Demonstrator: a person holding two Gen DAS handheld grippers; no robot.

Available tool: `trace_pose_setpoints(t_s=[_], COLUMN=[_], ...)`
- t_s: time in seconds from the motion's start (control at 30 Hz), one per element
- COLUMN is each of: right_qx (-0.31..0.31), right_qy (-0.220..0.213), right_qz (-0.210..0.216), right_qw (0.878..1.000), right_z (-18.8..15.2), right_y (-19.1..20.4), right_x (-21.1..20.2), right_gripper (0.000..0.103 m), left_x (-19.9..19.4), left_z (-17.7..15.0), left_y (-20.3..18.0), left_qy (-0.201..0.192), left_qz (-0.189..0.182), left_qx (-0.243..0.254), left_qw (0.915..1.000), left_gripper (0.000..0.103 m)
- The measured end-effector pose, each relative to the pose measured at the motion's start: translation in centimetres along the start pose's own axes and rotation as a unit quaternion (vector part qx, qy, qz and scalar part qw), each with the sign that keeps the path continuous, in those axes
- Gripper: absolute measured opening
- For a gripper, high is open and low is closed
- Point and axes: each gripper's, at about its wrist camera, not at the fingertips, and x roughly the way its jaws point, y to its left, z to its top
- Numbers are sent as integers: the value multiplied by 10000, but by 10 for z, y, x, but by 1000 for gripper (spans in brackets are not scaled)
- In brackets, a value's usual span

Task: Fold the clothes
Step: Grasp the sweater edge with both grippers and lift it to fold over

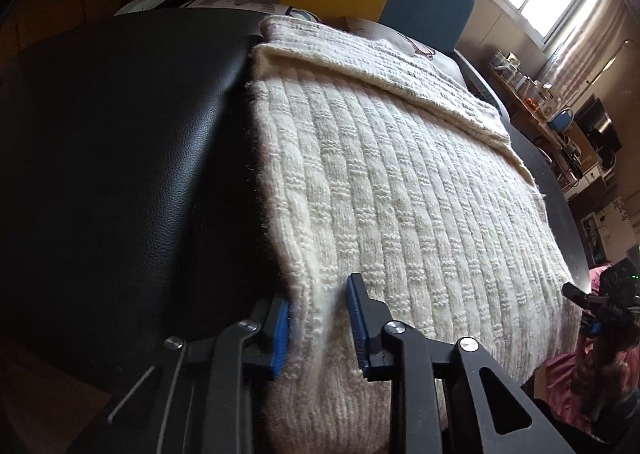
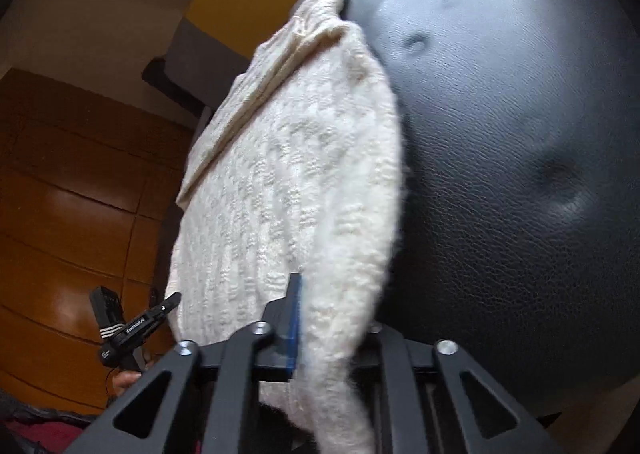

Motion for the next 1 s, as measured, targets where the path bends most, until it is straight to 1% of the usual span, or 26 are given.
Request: trace_pose_setpoints(t_s=[0.03, 0.1, 0.17, 0.2, 0.3, 0.37, 0.4, 0.43, 0.47, 0.5, 0.53, 0.57, 0.63, 0.67, 0.7, 0.73, 0.77, 0.87, 0.9, 0.93, 1.0], right_qx=[-104, -380, -525, -591, -584, -348, -162, 23, 208, 329, 340, 288, 72, -57, -199, -343, -488, -976, -1093, -1159, -1332], right_qy=[-18, -19, 114, 166, 219, 152, 111, 69, 27, -9, -30, -31, 60, 131, 217, 266, 272, 291, 291, 307, 378], right_qz=[-87, -314, -329, -328, -215, 0, 152, 303, 454, 566, 614, 614, 466, 341, 176, -18, -245, -749, -796, -697, -462], right_qw=[9999, 9988, 9980, 9976, 9978, 9993, 9997, 9995, 9987, 9979, 9975, 9977, 9989, 9993, 9994, 9991, 9981, 9920, 9904, 9903, 9893], right_z=[-2, -9, -16, -21, -31, -33, -35, -36, -38, -39, -39, -40, -39, -38, -36, -34, -34, -38, -40, -41, -43], right_y=[2, 12, 19, 24, 26, 18, 10, 2, -6, -11, -13, -12, -7, -3, 1, 7, 14, 37, 44, 48, 56], right_x=[1, 0, 3, 4, 8, 6, 5, 3, 1, 1, 2, 3, 4, 4, 5, 5, 6, 10, 10, 8, 4], right_gripper=[10, 10, 10, 10, 10, 12, 15, 16, 17, 17, 17, 17, 17, 17, 13, 8, 8, 9, 9, 9, 9], left_x=[-1, -1, -1, -1, -2, -2, -3, -2, -1, -1, -2, -4, -8, -9, -9, -10, -10, -13, -17, -21, -29], left_z=[0, 0, 1, 2, 15, 20, 21, 20, 17, 14, 10, 6, 1, 0, 0, 0, 1, 3, 6, 8, 14], left_y=[3, 11, 16, 18, 34, 43, 47, 50, 51, 53, 52, 51, 45, 40, 36, 32, 33, 37, 41, 45, 54], left_qy=[-15, -22, -33, -56, -159, -127, -131, -72, 25, 69, 70, 14, -61, -63, -53, -41, -30, -34, -62, -89, -114], left_qz=[-21, -226, -334, -332, -255, -535, -705, -950, -1119, -1154, -1193, -1270, -1234, -1156, -1061, -966, -939, -901, -1013, -1137, -1599], left_qx=[-70, -290, -302, -297, -439, -579, -657, -738, -769, -767, -719, -635, -421, -262, -125, 8, -3, -89, -216, -352, -683], left_qw=[10000, 9993, 9990, 9990, 9986, 9968, 9953, 9927, 9907, 9903, 9902, 9899, 9914, 9929, 9943, 9953, 9956, 9959, 9946, 9929, 9847], left_gripper=[12, 10, 8, 8, 8, 8, 8, 9, 11, 15, 25, 31, 36, 35, 34, 18, 6, 6, 6, 6, 6])
